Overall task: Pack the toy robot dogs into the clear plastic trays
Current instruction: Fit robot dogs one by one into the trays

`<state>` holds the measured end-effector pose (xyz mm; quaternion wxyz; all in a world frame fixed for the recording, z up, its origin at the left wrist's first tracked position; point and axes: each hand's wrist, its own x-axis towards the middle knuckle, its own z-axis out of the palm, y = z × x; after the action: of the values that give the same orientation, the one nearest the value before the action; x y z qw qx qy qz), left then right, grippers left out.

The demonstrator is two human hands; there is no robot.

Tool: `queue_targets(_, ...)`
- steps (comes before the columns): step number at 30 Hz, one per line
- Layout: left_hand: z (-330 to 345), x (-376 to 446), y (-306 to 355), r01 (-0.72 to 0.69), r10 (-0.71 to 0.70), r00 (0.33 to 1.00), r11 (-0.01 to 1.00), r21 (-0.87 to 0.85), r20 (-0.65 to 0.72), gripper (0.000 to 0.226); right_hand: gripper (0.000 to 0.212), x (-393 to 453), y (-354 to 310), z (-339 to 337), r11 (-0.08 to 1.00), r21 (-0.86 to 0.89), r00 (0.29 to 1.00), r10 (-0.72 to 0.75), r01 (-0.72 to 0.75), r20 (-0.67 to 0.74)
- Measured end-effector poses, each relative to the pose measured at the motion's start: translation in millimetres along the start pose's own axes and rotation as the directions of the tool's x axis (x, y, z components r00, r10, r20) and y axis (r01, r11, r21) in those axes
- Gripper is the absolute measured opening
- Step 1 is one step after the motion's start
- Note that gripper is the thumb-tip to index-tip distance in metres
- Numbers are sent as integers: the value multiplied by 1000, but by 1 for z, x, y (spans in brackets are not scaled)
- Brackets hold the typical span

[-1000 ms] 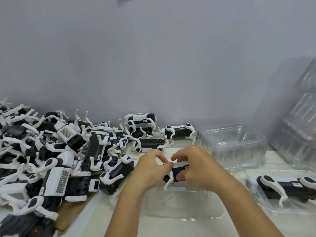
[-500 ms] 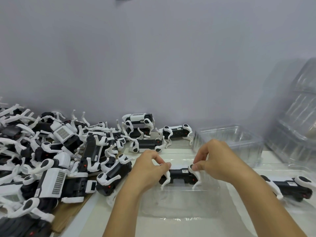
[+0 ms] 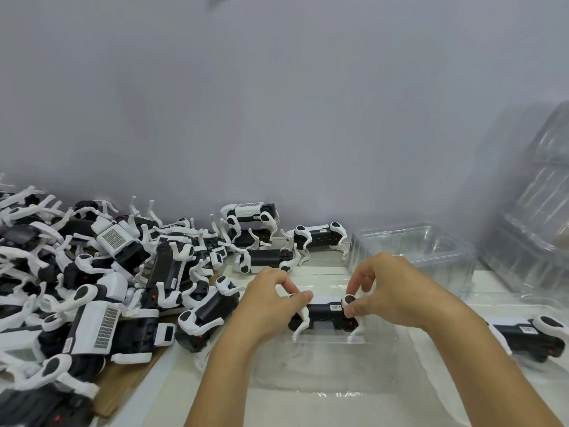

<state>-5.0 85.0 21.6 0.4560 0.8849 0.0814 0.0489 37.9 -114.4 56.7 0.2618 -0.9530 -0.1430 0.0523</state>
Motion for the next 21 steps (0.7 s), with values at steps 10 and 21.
queue_targets(10, 0, -1, 1, -10, 10, 1000, 1000, 1, 2, 22, 26, 3, 2, 4, 1000, 5, 1000, 2, -2, -12)
queue_targets(21, -1, 6, -2, -25, 31, 999, 989, -145, 36, 54, 37, 2, -27, 28, 971, 34, 971, -236, 235, 25)
